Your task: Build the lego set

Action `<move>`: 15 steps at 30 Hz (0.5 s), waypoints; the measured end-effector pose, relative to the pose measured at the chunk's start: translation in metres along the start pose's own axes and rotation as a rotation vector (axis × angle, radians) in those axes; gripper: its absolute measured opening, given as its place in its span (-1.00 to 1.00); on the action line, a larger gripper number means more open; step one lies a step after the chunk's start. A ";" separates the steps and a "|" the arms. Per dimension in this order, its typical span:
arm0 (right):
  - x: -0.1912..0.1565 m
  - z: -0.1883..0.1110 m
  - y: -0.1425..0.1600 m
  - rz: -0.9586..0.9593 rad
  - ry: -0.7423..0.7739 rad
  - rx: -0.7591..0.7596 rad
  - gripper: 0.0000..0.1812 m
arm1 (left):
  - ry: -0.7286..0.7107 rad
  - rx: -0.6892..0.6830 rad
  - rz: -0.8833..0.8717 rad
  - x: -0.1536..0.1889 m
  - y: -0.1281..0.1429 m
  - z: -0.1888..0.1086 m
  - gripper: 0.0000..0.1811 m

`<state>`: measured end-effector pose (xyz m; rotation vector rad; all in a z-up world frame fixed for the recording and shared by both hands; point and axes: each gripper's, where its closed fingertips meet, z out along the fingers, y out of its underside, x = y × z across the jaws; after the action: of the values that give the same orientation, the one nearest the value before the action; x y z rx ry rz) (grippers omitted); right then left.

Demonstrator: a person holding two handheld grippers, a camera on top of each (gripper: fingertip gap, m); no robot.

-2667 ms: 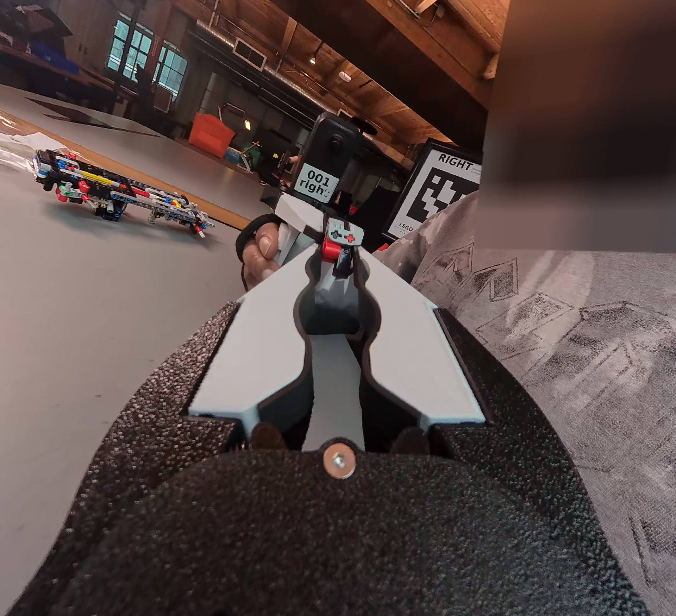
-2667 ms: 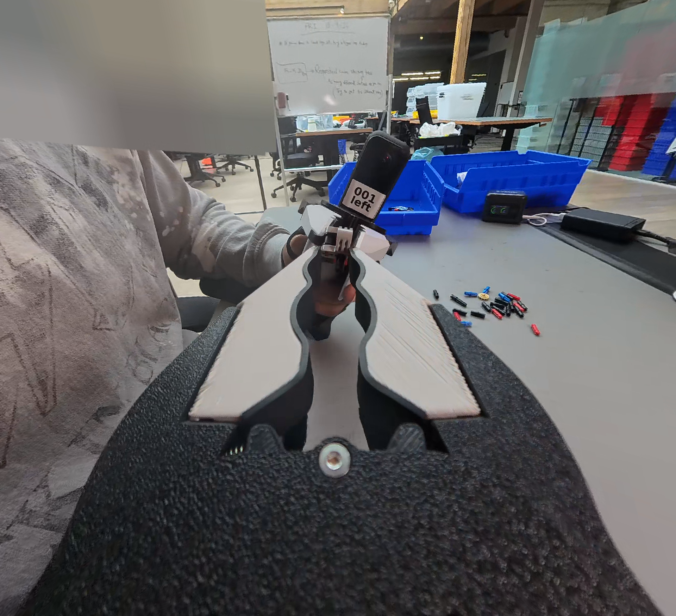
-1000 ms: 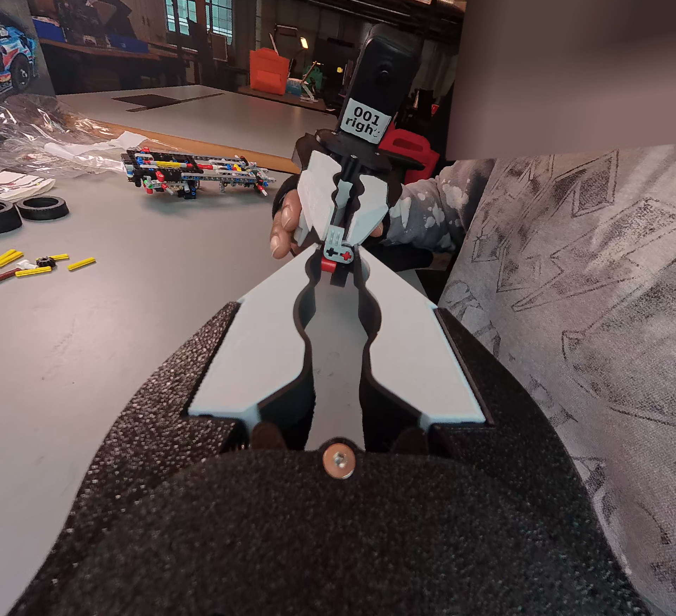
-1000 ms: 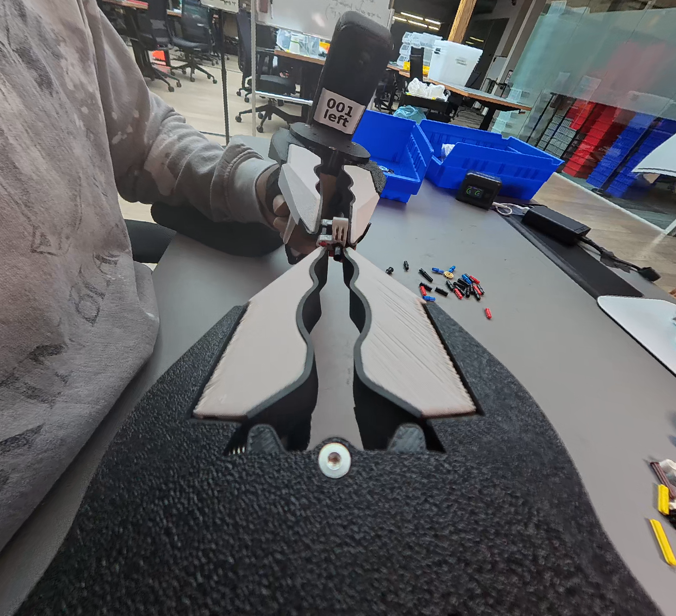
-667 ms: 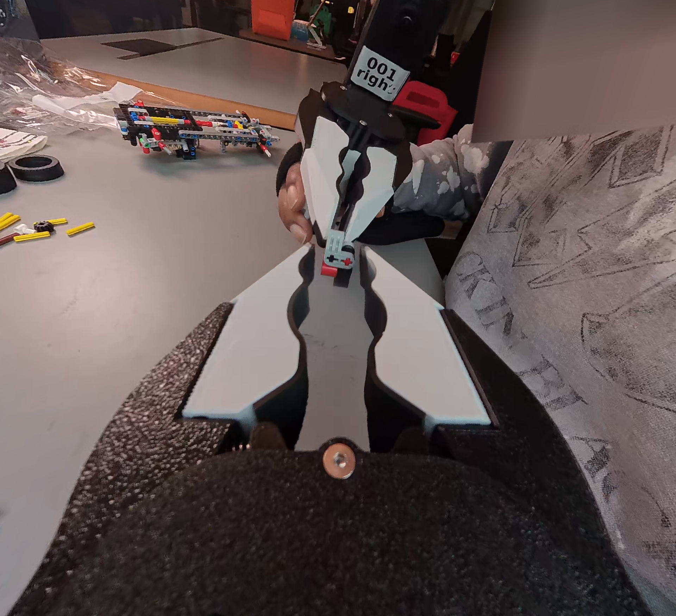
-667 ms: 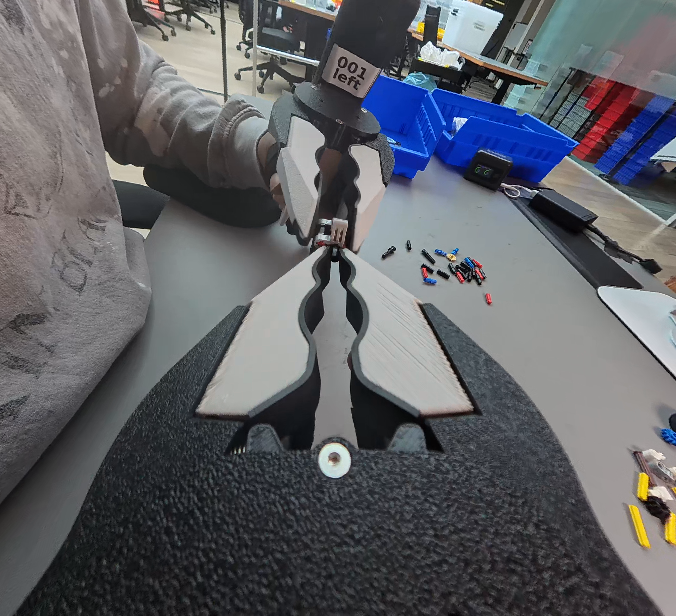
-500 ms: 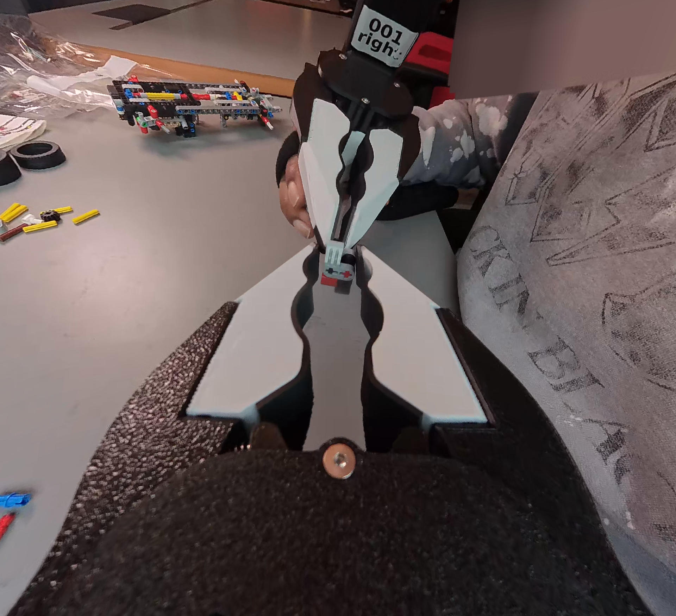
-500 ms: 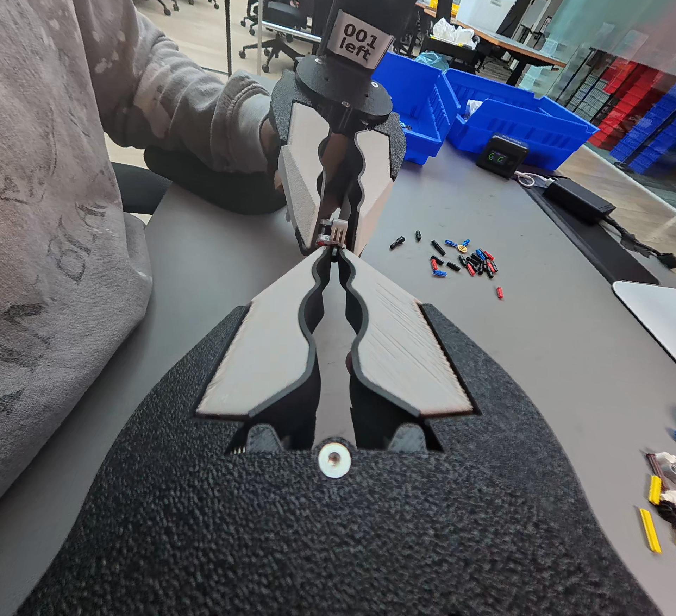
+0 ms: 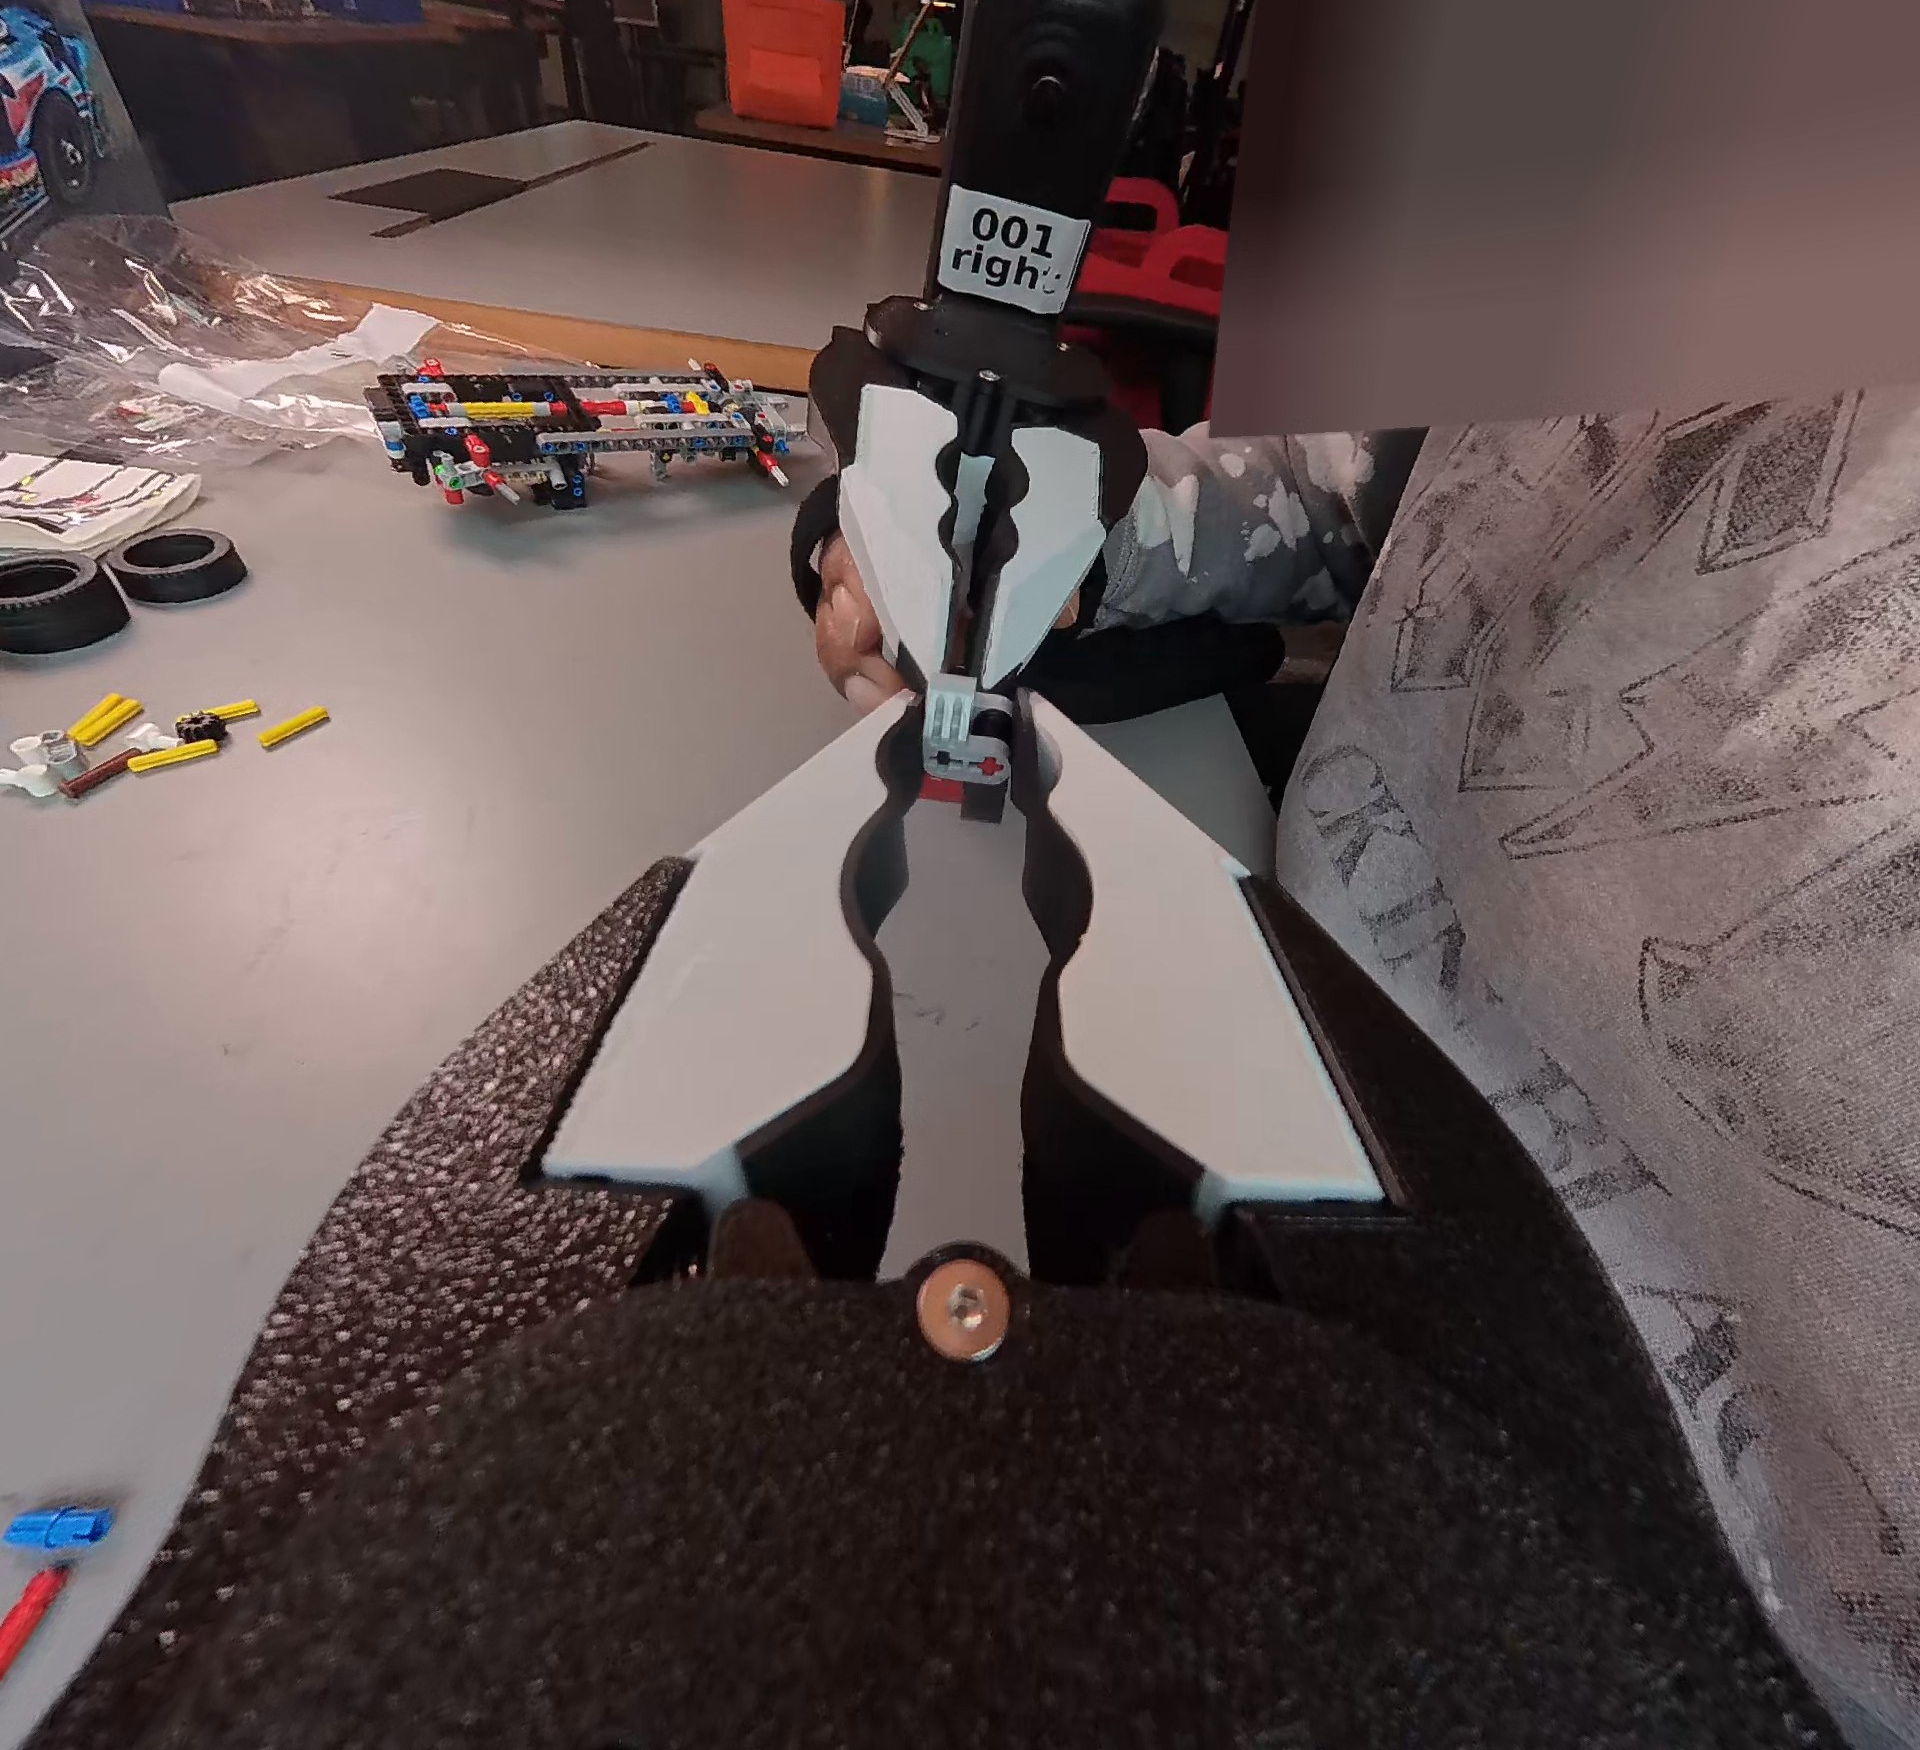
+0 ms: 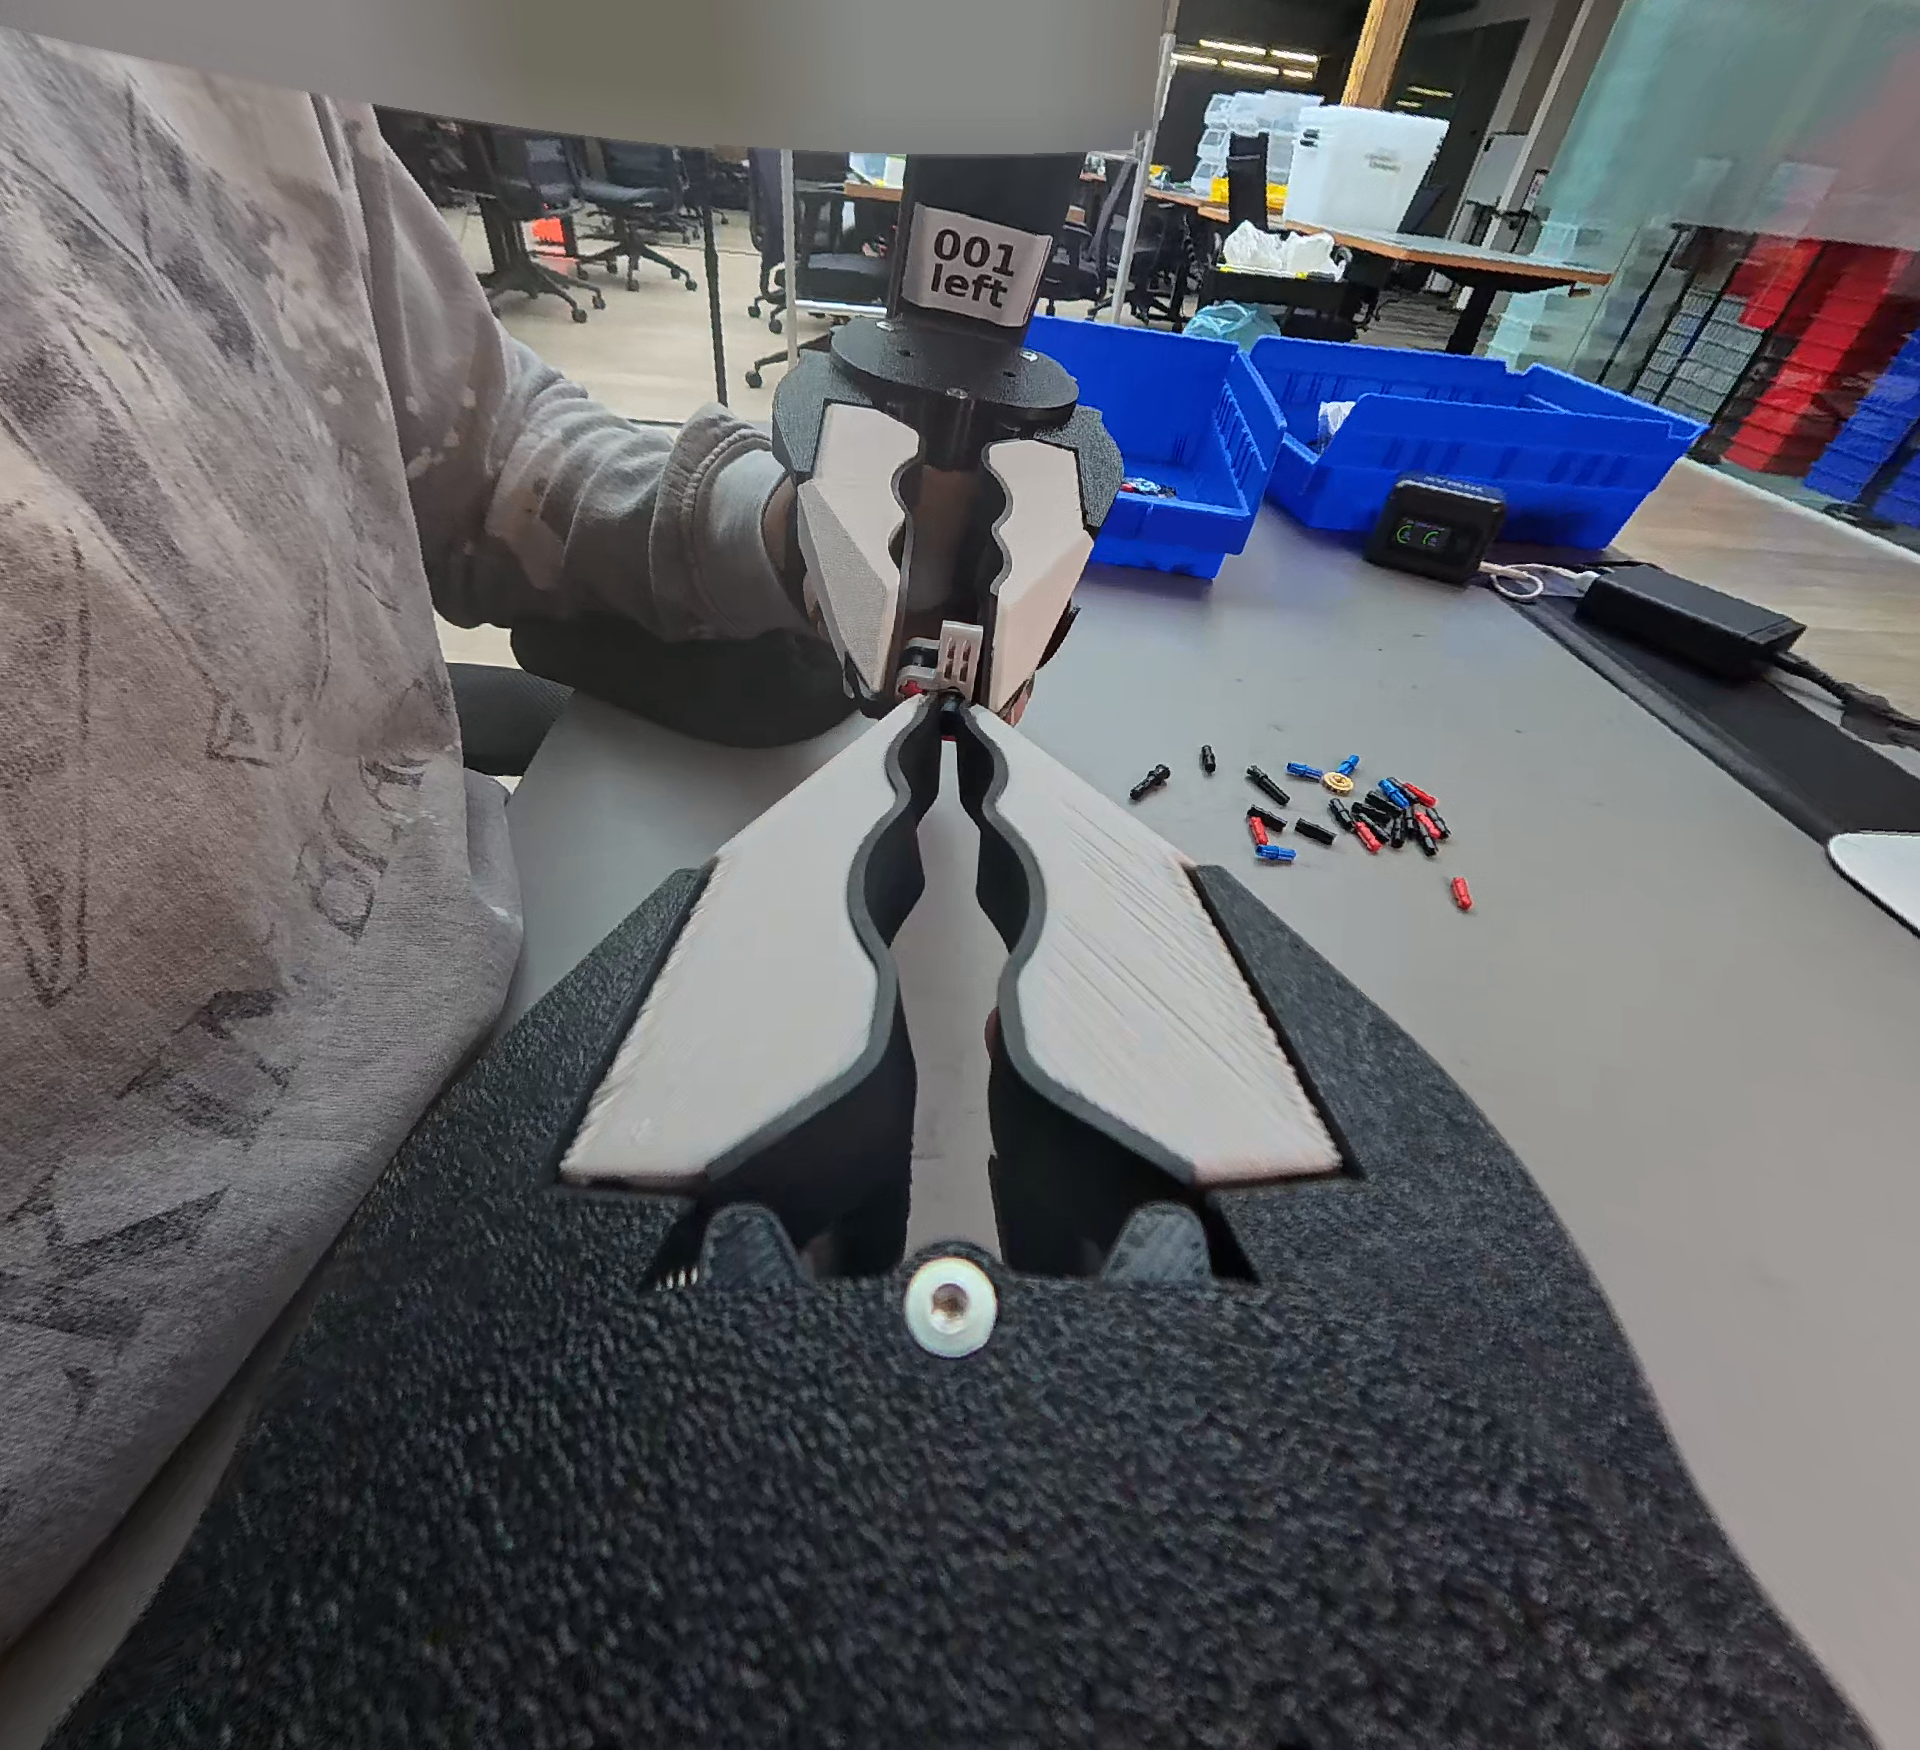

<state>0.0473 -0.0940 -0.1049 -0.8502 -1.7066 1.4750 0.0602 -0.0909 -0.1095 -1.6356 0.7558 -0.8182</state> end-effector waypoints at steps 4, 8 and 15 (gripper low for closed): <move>0.007 -0.016 -0.011 0.023 0.002 0.069 -0.99 | -0.075 0.047 -0.023 -0.018 -0.007 -0.017 -0.83; 0.032 -0.048 -0.018 0.034 0.117 0.126 -0.99 | -0.210 0.127 -0.064 -0.049 -0.011 -0.068 -0.83; 0.036 -0.032 0.004 0.053 0.101 0.048 -0.97 | -0.173 0.047 -0.079 -0.047 0.009 -0.042 -0.81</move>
<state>0.0554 -0.0461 -0.1020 -0.9345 -1.5799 1.4762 -0.0016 -0.0764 -0.1173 -1.6784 0.5496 -0.7332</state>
